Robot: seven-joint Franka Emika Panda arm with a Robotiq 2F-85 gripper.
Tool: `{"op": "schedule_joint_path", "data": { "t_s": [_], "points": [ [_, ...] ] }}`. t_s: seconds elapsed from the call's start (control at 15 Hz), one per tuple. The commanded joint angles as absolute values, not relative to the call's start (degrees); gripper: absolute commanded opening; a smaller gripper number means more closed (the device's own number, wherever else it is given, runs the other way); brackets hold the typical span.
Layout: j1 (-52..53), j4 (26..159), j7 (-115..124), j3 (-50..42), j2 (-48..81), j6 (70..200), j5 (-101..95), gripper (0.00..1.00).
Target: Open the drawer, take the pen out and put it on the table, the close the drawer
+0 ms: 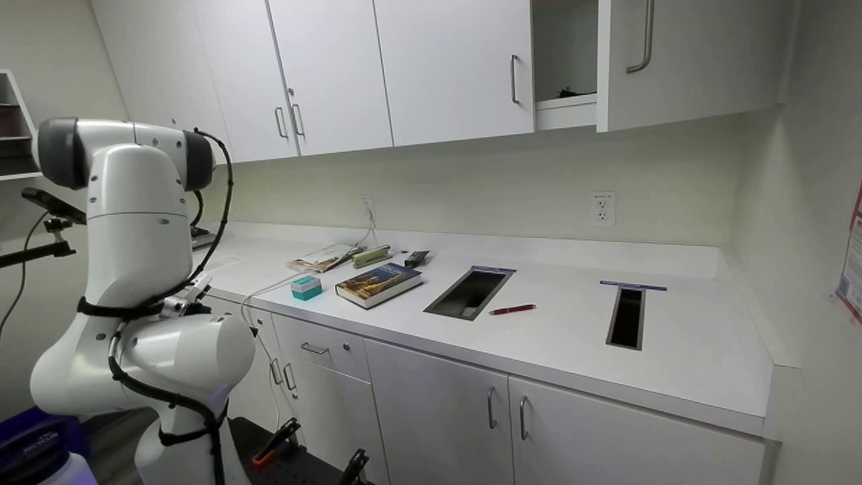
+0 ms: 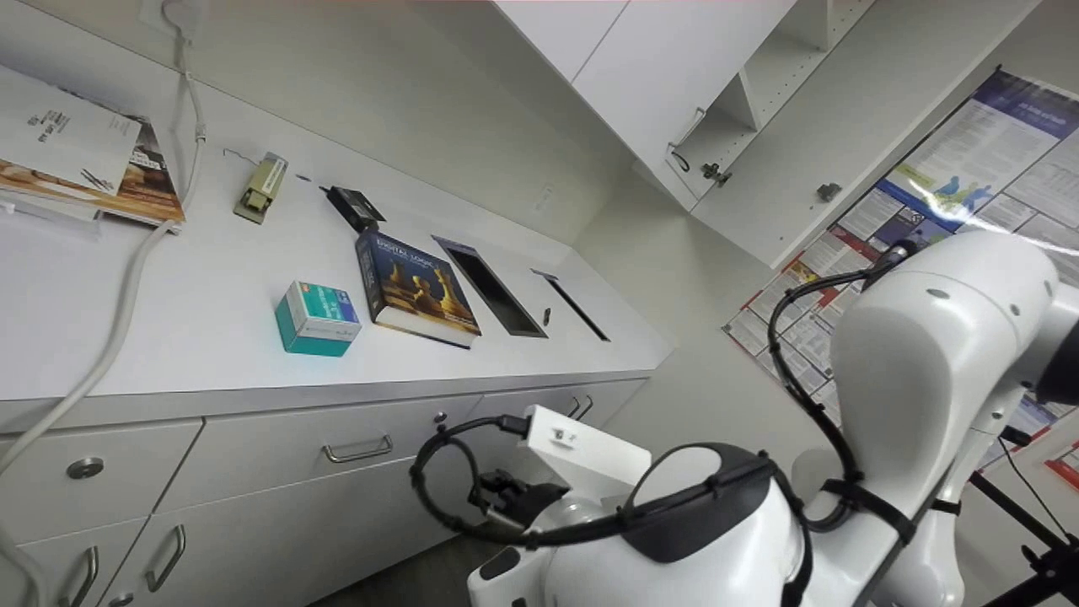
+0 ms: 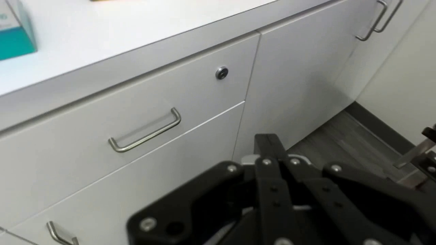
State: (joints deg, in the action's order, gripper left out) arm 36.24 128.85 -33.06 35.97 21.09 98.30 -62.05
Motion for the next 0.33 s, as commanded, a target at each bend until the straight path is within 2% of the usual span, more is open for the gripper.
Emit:
{"op": "schedule_joint_path", "data": {
  "t_s": [0.0,0.27],
  "points": [
    [34.54,132.28,-28.79,37.63,11.51,96.1,-53.1,0.0],
    [34.04,133.33,-27.59,37.15,6.0,94.82,-47.3,0.0]
  ]
}}
